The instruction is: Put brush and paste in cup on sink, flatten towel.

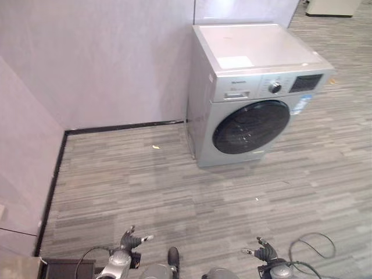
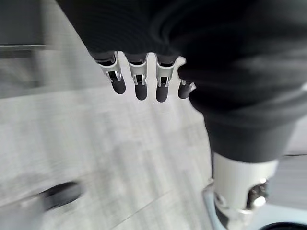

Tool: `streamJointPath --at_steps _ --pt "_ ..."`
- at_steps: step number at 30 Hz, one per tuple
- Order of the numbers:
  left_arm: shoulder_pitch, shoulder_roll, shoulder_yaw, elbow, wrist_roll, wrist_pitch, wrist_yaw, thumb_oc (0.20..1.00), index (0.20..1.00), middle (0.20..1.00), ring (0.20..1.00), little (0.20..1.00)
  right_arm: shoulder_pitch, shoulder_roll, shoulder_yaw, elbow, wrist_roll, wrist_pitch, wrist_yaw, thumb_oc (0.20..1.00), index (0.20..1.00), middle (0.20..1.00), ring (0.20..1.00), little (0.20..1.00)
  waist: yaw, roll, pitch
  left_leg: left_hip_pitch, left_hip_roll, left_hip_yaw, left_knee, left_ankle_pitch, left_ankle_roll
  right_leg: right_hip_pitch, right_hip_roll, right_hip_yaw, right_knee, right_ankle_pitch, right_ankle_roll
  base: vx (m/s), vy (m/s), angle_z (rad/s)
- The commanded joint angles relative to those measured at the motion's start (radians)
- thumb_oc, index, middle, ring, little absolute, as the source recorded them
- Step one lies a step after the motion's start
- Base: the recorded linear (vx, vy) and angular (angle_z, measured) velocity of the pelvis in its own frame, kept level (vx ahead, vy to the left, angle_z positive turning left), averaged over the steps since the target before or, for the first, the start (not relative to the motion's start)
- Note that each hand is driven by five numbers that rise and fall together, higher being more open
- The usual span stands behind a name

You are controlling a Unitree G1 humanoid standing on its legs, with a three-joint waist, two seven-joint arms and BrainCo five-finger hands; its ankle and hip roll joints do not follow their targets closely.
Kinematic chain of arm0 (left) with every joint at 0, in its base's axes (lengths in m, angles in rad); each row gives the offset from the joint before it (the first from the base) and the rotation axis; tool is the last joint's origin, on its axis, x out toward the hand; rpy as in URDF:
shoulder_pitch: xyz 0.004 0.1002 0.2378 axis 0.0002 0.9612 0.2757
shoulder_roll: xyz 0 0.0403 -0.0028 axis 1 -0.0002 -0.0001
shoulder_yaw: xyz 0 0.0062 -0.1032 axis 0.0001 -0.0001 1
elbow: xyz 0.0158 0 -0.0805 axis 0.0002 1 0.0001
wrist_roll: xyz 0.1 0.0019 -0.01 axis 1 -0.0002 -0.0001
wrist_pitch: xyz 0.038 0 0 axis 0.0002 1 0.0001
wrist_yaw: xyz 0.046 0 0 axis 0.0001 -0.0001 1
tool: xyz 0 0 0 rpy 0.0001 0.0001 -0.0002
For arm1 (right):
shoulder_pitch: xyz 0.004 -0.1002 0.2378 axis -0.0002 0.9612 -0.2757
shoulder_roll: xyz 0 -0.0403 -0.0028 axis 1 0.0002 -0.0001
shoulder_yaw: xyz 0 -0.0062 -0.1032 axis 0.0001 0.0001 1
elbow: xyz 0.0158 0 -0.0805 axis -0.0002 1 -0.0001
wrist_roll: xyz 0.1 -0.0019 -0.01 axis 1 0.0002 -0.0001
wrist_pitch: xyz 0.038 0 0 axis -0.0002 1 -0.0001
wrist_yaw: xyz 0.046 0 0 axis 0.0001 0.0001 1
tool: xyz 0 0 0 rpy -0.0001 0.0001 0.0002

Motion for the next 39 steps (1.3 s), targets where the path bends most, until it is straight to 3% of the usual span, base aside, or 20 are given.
streamJointPath --at_steps 1,3,7,10,12,14,16,17,18,21,22,23,26,30,32,35,36,37,38,39 --pt "-0.015 0.017 0.03 0.059 0.031 -0.011 -0.007 1.0 1.0 1.0 1.0 1.0 -0.004 -0.044 0.005 -0.039 0.011 -0.023 0.012 1.0 1.0 1.0 1.0 1.0 -0.034 -0.004 0.023 0.031 -0.01 -0.038 0.035 -0.025 -0.086 -0.014 0.011 -0.032 -0.455 0.196 -0.001 0.57 -0.047 0.15" --pt "-0.017 0.006 0.02 0.074 0.037 -0.013 -0.02 1.0 1.0 1.0 1.0 1.0 0.009 -0.055 0.006 -0.046 0.0 -0.023 0.009 1.0 1.0 1.0 1.0 1.0 -0.055 -0.022 0.023 0.068 -0.033 -0.078 0.029 -0.051 -0.096 -0.032 0.032 0.032 -0.619 0.227 0.009 0.44 -0.079 0.29" --pt "-0.025 -0.014 0.009 0.104 0.045 -0.018 -0.024 1.0 1.0 1.0 1.0 1.0 0.03 -0.069 -0.01 -0.052 -0.013 -0.016 0.009 1.0 1.0 1.0 1.0 1.0 -0.089 -0.029 0.024 0.131 -0.043 -0.139 0.037 -0.081 -0.112 -0.076 0.033 0.073 -0.698 0.297 0.035 0.34 -0.092 0.69" --pt "-0.026 -0.028 0.0 0.107 0.044 -0.015 -0.026 1.0 1.0 1.0 1.0 1.0 0.05 -0.065 -0.009 -0.018 -0.006 -0.018 0.014 1.0 1.0 1.0 1.0 1.0 -0.09 -0.044 -0.003 0.14 -0.047 -0.171 0.101 -0.092 -0.132 -0.011 0.051 0.086 -0.701 0.297 0.012 0.32 -0.165 0.82" --pt "-0.025 -0.033 0.007 0.108 0.03 -0.016 -0.026 1.0 1.0 1.0 1.0 1.0 0.06 -0.07 -0.018 -0.002 -0.003 -0.018 0.014 1.0 1.0 1.0 1.0 1.0 -0.09 -0.047 -0.019 0.118 -0.032 -0.157 0.186 -0.073 -0.165 0.039 0.045 0.048 -0.74 0.283 -0.004 0.27 -0.181 0.89" --pt "-0.034 -0.033 0.011 0.087 0.003 -0.016 -0.024 1.0 1.0 1.0 1.0 1.0 0.054 -0.092 -0.022 -0.006 0.004 -0.016 0.006 1.0 1.0 1.0 1.0 1.0 -0.082 -0.069 -0.009 0.007 0.01 -0.063 0.4 -0.008 -0.212 0.106 0.016 -0.005 -0.774 0.269 -0.033 0.23 -0.255 1.01" --pt "-0.035 -0.024 0.014 0.073 -0.001 -0.015 -0.015 1.0 1.0 1.0 1.0 1.0 0.054 -0.105 -0.032 -0.02 0.013 -0.013 -0.002 1.0 1.0 1.0 1.0 1.0 -0.075 -0.08 -0.001 -0.051 0.058 0.047 0.444 -0.012 -0.208 0.136 -0.002 -0.053 -0.779 0.245 -0.045 0.15 -0.192 0.83" --pt "-0.035 -0.024 0.014 0.073 -0.001 -0.015 -0.015 1.0 1.0 1.0 1.0 1.0 0.054 -0.105 -0.032 -0.02 0.013 -0.013 -0.002 1.0 1.0 1.0 1.0 1.0 -0.075 -0.08 -0.001 -0.051 0.058 0.047 0.444 -0.013 -0.208 0.136 -0.002 -0.053 -0.779 0.245 -0.045 0.17 -0.131 0.64" --pt "-0.036 -0.021 0.016 0.067 0.002 -0.011 -0.016 1.0 1.0 1.0 1.0 1.0 0.065 -0.111 -0.042 -0.02 0.015 -0.011 -0.009 1.0 1.0 1.0 1.0 1.0 -0.076 -0.083 -0.003 -0.065 0.141 0.182 0.338 -0.037 -0.187 0.164 -0.02 -0.105 -0.782 0.215 -0.043 0.12 -0.073 0.67" --pt "-0.039 -0.014 0.021 0.082 0.005 -0.01 -0.01 1.0 1.0 1.0 1.0 1.0 0.074 -0.111 -0.048 -0.018 0.015 -0.01 -0.018 1.0 1.0 1.0 1.0 1.0 -0.07 -0.068 -0.006 -0.104 0.153 0.206 0.19 -0.037 -0.186 0.197 -0.022 -0.143 -0.762 0.152 -0.033 0.31 0.002 1.15" --pt "-0.041 -0.016 0.027 0.096 0.008 -0.009 -0.004 1.0 1.0 1.0 1.0 1.0 0.081 -0.108 -0.05 0.003 0.009 -0.01 -0.024 1.0 1.0 1.0 1.0 1.0 -0.08 -0.064 0.0 -0.141 0.21 0.289 0.102 0.052 -0.213 0.226 -0.037 -0.18 -0.745 0.115 -0.031 0.45 0.108 0.53" --pt "-0.043 -0.014 0.032 0.097 0.011 -0.009 -0.002 1.0 1.0 1.0 1.0 1.0 0.084 -0.106 -0.049 0.006 0.004 -0.009 -0.026 1.0 1.0 1.0 1.0 1.0 -0.085 -0.058 0.005 -0.162 0.258 0.363 0.059 0.083 -0.225 0.238 -0.042 -0.206 -0.74 0.107 -0.031 0.27 0.074 0.7" --pt "-0.043 -0.016 0.052 0.118 -0.005 -0.01 0.003 1.0 1.0 1.0 1.0 1.0 0.069 -0.091 -0.027 0.029 -0.003 -0.002 -0.017 1.0 1.0 1.0 1.0 1.0 -0.071 -0.047 0.003 -0.142 0.275 0.39 0.017 0.157 -0.247 0.287 -0.053 -0.236 -0.729 0.082 -0.019 0.29 0.124 0.88" --pt "-0.022 -0.012 0.062 0.143 -0.021 -0.017 -0.004 1.0 1.0 1.0 1.0 1.0 0.051 -0.06 -0.009 0.05 -0.006 0.0 -0.001 1.0 1.0 1.0 1.0 1.0 -0.036 -0.064 -0.03 -0.154 0.216 0.303 0.102 0.081 -0.206 0.333 -0.105 -0.21 -0.674 0.053 0.002 0.42 0.265 -0.01" --pt "-0.016 -0.01 0.054 0.148 -0.01 -0.017 -0.006 1.0 1.0 1.0 1.0 1.0 0.047 -0.037 -0.019 0.058 0.002 0.0 0.0 1.0 1.0 1.0 1.0 1.0 -0.028 -0.08 -0.051 -0.128 0.151 0.295 0.122 0.013 -0.15 0.317 -0.178 -0.194 -0.549 0.141 0.034 0.41 0.423 -0.26" --pt "-0.021 -0.002 0.032 0.126 0.018 -0.016 0.0 1.0 1.0 1.0 1.0 1.0 0.04 -0.025 -0.01 0.045 0.01 -0.005 0.004 1.0 1.0 1.0 1.0 1.0 -0.033 -0.078 -0.046 -0.076 0.075 0.258 0.097 -0.023 -0.103 0.258 -0.219 -0.153 -0.366 0.302 0.045 0.26 0.315 0.31" --pt "-0.023 0.007 0.022 0.1 0.024 -0.016 0.002 1.0 1.0 1.0 1.0 1.0 0.036 -0.024 0.003 0.027 0.006 -0.006 0.005 1.0 1.0 1.0 1.0 1.0 -0.033 -0.062 -0.035 -0.068 0.073 0.246 0.085 -0.009 -0.086 0.221 -0.198 -0.135 -0.315 0.347 0.028 0.16 0.191 0.7" --pt "-0.027 0.008 0.01 0.095 0.042 -0.016 0.001 1.0 1.0 1.0 1.0 1.0 0.033 -0.024 0.009 0.027 0.007 -0.008 0.005 1.0 1.0 1.0 1.0 1.0 -0.04 -0.054 -0.028 -0.061 0.064 0.219 0.087 -0.019 -0.079 0.191 -0.16 -0.1 -0.286 0.33 0.023 0.16 0.127 0.88" --pt "-0.03 0.016 -0.002 0.088 0.052 -0.018 0.004 1.0 1.0 1.0 1.0 1.0 0.036 -0.025 0.016 0.012 0.012 -0.012 0.009 1.0 1.0 1.0 1.0 1.0 -0.056 -0.046 -0.029 -0.052 0.059 0.182 0.068 -0.01 -0.083 0.14 -0.081 -0.036 -0.283 0.293 0.008 0.23 0.098 0.78" --pt "-0.033 0.018 -0.002 0.083 0.057 -0.018 0.006 1.0 1.0 1.0 1.0 1.0 0.035 -0.021 0.017 0.006 0.015 -0.013 0.009 1.0 1.0 1.0 1.0 1.0 -0.066 -0.046 -0.023 -0.035 0.046 0.156 0.06 -0.013 -0.082 0.117 -0.072 -0.025 -0.294 0.269 0.009 0.3 0.089 0.98"
